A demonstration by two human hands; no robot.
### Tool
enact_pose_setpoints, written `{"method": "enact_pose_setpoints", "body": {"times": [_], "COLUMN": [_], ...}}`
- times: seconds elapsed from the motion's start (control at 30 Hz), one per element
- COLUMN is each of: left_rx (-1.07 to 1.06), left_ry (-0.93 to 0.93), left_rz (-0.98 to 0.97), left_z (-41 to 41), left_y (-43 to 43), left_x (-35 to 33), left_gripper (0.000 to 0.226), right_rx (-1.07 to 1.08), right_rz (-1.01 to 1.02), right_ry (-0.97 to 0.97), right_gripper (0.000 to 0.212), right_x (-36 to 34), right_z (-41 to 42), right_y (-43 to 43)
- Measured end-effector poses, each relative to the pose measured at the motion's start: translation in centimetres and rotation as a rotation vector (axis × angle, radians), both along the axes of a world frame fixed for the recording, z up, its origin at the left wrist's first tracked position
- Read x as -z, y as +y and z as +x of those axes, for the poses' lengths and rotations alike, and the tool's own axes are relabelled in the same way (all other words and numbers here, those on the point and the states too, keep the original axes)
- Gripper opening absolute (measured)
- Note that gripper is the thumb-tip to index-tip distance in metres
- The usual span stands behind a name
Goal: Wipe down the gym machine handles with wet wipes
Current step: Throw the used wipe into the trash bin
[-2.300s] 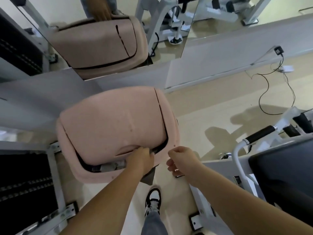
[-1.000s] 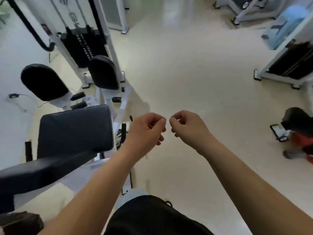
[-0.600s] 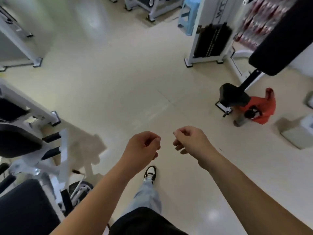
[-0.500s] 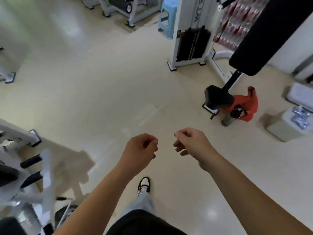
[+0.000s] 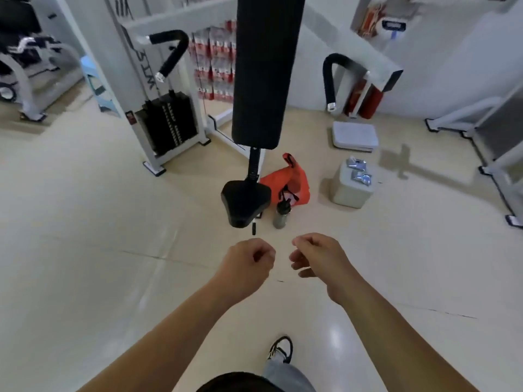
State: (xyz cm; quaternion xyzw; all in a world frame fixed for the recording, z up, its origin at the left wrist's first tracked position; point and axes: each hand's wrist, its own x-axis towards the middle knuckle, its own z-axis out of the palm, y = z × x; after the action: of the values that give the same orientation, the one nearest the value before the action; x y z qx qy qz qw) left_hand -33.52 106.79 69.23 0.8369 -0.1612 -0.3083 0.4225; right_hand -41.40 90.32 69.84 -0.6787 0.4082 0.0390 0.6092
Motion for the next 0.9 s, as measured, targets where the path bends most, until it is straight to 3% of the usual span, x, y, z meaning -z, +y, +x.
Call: {"method": "enact_pose_setpoints", "body": {"times": [0.4, 0.57, 0.9], "left_rx": [0.111, 0.258, 0.518], "left_ry": [0.055, 0.027, 0.019], "left_rz": [-0.067, -0.036, -0.001], "left_z": [11.6, 17.9, 19.9], "left_y": [-26.3, -37.7, -60.4], "left_x": [1.9, 3.9, 5.2], "left_gripper": [0.012, 0.011, 0.01], "right_rx": [0.234, 0.406, 0.593], "right_rz": [0.103, 0.119, 0.151], "right_ry": [-0.007, -0.034, -0.08], "right_gripper": [0.016, 0.016, 0.016], "right_x": [1.5, 2.8, 3.3], "right_z": [8.1, 13.0, 13.2], "right_y": [-24.8, -34.6, -52.3]}}
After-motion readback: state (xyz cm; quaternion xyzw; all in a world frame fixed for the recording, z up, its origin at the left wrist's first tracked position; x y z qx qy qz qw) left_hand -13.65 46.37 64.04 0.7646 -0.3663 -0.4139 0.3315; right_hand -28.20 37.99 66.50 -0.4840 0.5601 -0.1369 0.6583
